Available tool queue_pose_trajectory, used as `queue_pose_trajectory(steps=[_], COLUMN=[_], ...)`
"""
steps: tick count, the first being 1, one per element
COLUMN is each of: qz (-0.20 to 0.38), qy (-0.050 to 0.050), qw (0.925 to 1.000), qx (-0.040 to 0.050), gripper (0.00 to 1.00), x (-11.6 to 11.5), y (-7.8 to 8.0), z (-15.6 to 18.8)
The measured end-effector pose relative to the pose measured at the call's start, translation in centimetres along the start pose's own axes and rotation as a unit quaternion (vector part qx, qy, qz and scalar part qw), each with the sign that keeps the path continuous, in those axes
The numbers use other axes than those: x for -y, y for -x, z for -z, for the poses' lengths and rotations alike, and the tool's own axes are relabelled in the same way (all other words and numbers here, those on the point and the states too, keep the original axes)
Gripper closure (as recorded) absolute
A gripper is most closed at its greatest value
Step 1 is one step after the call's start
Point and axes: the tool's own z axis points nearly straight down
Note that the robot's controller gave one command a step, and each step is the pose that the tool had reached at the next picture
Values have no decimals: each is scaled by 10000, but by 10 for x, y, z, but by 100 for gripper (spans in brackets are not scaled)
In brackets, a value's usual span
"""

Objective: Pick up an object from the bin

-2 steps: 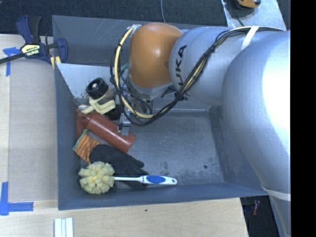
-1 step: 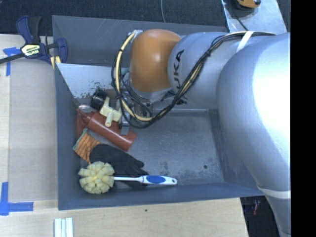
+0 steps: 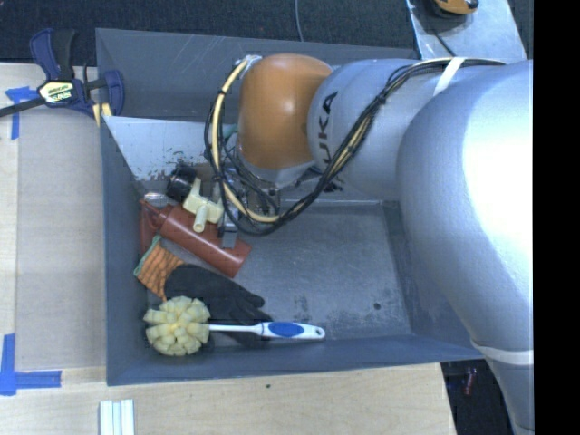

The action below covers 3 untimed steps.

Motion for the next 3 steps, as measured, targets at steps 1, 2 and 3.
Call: queue_pose_trajectory(steps=[1,2,3], qz=[-315,-1231,-1085], qy=[-25,-42,-36], qw=[9995,9924,9941], qx=[18,32,61], gripper=[100,100,100], x=[-17,-30,-33], y=[4,0,1], z=[-11,-10,-10])
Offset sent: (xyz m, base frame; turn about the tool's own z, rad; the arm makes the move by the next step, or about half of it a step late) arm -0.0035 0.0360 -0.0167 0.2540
